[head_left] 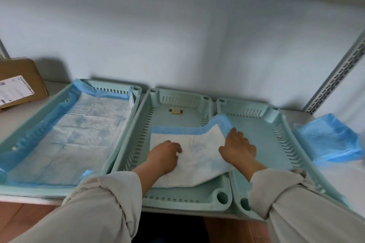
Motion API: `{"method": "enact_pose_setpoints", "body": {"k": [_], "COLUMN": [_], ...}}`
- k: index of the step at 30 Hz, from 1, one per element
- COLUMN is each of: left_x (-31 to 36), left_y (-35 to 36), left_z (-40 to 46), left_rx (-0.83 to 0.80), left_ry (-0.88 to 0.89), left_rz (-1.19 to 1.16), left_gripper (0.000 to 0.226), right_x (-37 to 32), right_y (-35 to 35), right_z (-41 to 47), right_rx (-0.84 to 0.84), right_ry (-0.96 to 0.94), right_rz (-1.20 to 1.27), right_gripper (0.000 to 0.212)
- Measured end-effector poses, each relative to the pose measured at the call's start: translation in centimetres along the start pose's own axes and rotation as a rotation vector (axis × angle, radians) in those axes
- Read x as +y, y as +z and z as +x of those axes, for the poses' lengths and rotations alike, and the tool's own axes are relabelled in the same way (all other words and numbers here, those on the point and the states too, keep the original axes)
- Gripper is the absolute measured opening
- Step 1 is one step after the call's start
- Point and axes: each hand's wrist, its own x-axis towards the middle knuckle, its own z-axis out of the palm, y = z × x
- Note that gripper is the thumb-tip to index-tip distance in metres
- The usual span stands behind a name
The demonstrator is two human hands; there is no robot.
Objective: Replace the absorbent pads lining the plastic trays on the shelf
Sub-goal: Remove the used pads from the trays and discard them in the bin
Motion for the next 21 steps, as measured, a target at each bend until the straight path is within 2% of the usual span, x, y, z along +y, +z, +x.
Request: {"method": "enact_pose_setpoints", "body": {"k": [2,4,8,10,13,15,18,21], "left_x": [0.9,1.4,1.9,2.2,1.6,0.8,-0.6,-1.6], "left_y": [0.5,1.1,2.3,1.8,-0.3,-1.7,-2.5,-2.5], "left_z": [-0.8,-1.6,-2.3,-2.4,-2.0,-1.8,-1.7,-2.2], "left_rx": [-0.201,-0.394,-0.398,-0.445,-0.502,-0.383,-0.173,-0.103], "left_ry": [0.035,0.086,0.161,0.172,0.0,-0.154,-0.331,-0.443], "left_rz": [-0.156,-0.087,0.223,0.195,-0.302,-0.578,-0.81,-1.046], "left_gripper": [0.035,0.046,0.074,0.072,0.05,0.042,0.038,0.042], "right_x": [1.1,1.9,1.6,0.7,-0.9,-2.4,-5.3,-8.0], "right_y": [-0.6,-1.2,-1.9,-2.2,-2.7,-3.2,-3.0,-1.6], "right_z": [0.0,-0.3,-0.5,-0.9,-1.4,-2.3,-3.3,-4.6], "right_rx": [-0.045,-0.053,-0.042,-0.036,0.002,0.033,0.015,-0.096], "right_ry": [0.069,0.062,0.015,-0.028,-0.132,-0.207,-0.31,-0.424], "right_rz": [0.151,0.215,0.298,0.35,0.342,0.31,0.314,0.399], "right_gripper": [0.064,0.049,0.034,0.027,0.021,0.025,0.02,0.032]}}
